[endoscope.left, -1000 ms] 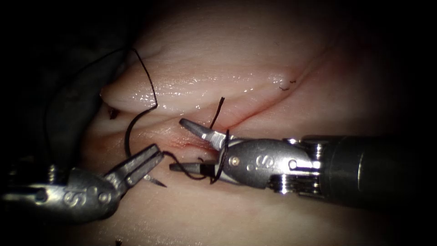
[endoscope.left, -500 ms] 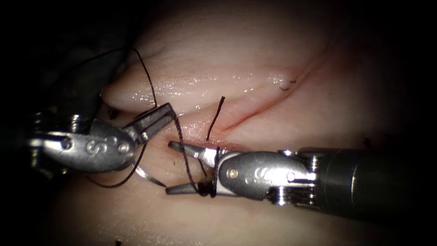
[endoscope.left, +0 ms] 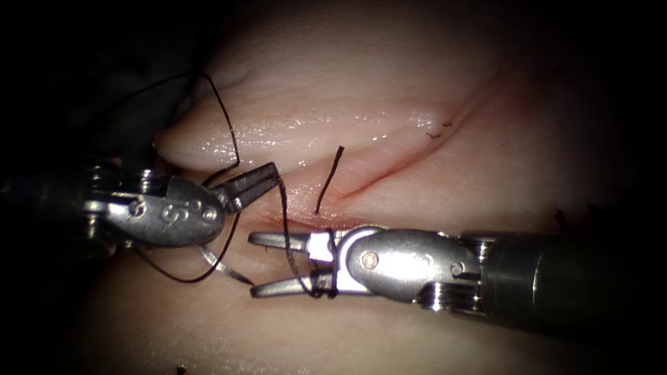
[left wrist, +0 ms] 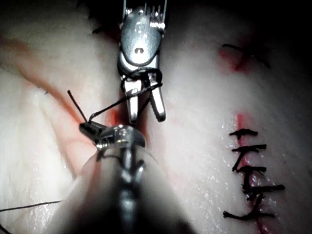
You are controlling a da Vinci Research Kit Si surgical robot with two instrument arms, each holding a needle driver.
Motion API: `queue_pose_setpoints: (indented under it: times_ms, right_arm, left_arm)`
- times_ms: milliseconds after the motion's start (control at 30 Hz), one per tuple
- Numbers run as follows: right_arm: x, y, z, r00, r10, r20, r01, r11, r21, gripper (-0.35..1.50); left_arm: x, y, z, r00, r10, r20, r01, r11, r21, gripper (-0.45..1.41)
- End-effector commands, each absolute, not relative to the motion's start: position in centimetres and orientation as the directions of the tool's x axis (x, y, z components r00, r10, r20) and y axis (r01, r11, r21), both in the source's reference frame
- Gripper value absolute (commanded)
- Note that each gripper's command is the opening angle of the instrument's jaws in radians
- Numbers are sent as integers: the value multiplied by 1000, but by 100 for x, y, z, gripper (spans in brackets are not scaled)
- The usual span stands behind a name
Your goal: Wound Closure
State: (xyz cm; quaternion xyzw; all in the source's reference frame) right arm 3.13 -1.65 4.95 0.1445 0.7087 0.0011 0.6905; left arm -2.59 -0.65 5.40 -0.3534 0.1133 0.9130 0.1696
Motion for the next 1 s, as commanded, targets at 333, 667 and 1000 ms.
queue_pose_setpoints:
  times_ms: [333,667,1000]
  right_arm:
    - [310,-157,494,-109,249,-962,110,965,237,66]
    - [306,-147,492,-107,257,-960,-4,966,259,86]
    - [293,-133,502,-77,262,-962,-146,951,271,86]
  left_arm:
    - [-259,-89,559,-692,234,-683,-387,-919,77,-45]
    - [-273,-132,567,-694,228,-683,-370,-926,67,-45]
    - [-276,-164,550,-698,232,-677,-374,-925,68,-45]
